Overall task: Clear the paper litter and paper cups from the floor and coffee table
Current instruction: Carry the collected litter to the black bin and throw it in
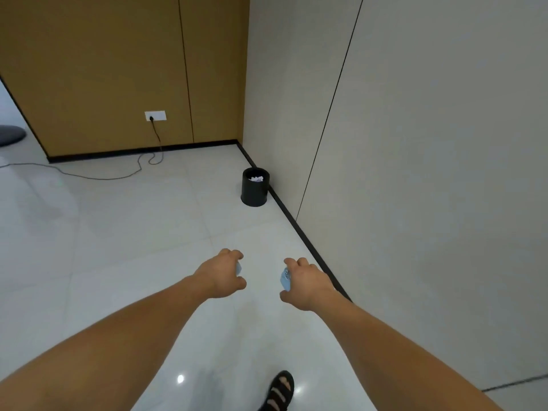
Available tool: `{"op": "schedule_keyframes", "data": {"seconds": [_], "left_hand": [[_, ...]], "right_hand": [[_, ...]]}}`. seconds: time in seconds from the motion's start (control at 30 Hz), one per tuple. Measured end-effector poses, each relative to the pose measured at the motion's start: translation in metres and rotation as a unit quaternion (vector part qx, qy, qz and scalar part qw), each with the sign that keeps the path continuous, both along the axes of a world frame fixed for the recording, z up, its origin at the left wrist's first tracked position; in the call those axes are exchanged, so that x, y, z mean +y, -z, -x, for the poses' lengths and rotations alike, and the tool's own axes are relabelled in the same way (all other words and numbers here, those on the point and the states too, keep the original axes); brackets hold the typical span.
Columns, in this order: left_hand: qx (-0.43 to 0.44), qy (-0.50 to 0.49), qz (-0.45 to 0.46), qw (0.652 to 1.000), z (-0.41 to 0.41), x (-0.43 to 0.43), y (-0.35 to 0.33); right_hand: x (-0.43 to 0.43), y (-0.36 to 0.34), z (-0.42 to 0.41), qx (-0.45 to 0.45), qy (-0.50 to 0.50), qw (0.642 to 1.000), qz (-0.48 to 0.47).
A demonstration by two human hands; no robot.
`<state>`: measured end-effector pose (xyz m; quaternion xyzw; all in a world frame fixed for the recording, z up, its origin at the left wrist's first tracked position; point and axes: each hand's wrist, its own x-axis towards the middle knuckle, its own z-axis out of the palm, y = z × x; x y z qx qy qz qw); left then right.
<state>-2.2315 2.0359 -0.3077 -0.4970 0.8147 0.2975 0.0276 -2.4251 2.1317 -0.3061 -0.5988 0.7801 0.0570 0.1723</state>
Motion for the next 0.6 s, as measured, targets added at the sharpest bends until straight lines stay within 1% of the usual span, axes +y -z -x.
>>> {"op": "schedule_keyframes", "data": {"seconds": [0.2, 0.33, 0.47, 0.6], "left_hand": [[-0.013, -0.04, -0.006, 0.999, 0.065, -0.121, -0.006], [0.012, -0.083, 0.01, 0.996, 0.101, -0.2, -0.017], [0.003, -0.087, -0.008, 0.996, 0.127, -0.276, -0.01], [0.004, -0.087, -0.015, 0.996, 0.158, -0.374, 0.008]], "right_hand": [[-0.137, -0.005, 0.076, -0.011, -0.016, 1.0, 0.005], [-0.225, -0.014, 0.116, -0.008, -0.033, 0.999, 0.016], [-0.307, -0.013, 0.144, -0.013, -0.046, 0.999, 0.008], [-0.404, -0.003, 0.175, -0.007, -0.042, 0.999, 0.007]]}}
